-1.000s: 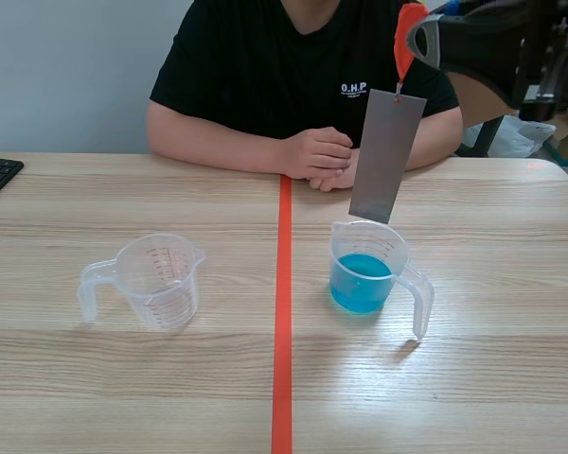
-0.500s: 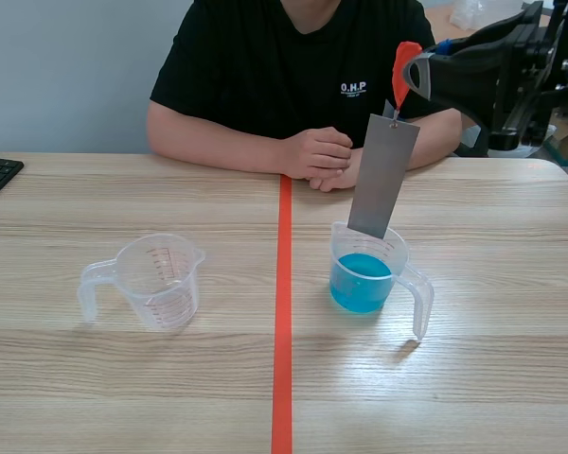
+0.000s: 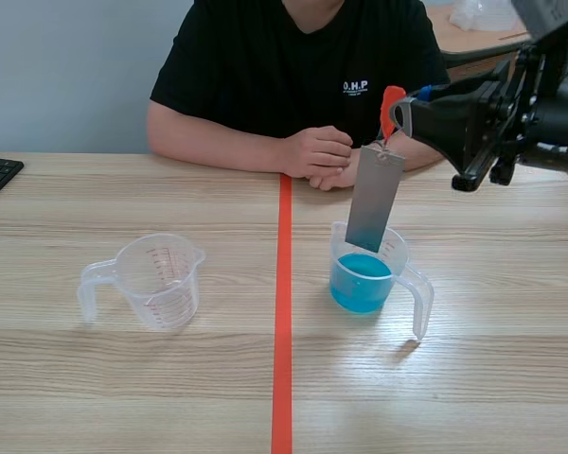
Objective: Do the redox reaction experiment.
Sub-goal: 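Lower the plate into the blue solution, then hold the plate still in the solution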
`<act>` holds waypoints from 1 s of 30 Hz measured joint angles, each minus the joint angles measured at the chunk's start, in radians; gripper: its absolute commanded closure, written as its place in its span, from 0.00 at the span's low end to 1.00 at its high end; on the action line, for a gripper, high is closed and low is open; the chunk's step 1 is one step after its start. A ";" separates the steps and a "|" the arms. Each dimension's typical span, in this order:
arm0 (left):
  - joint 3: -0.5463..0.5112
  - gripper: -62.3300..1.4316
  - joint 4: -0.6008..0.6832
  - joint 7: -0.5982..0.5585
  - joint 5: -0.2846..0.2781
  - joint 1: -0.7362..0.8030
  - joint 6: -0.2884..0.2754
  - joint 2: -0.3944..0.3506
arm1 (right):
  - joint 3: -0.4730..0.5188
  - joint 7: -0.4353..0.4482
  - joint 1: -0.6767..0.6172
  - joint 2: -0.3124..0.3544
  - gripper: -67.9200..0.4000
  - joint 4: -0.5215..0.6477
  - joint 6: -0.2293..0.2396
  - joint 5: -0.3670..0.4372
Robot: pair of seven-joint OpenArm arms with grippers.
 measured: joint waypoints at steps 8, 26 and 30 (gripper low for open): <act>0.000 0.90 0.000 0.000 0.000 0.000 0.000 0.000 | -0.058 0.117 0.000 -0.034 0.97 -0.078 0.001 -0.120; 0.000 0.90 0.000 0.012 0.000 0.000 0.003 0.000 | -0.081 0.165 0.003 -0.069 0.97 -0.164 0.000 -0.195; 0.000 0.90 0.000 0.012 0.000 0.000 0.003 0.000 | -0.081 0.165 0.003 -0.069 0.97 -0.164 0.000 -0.197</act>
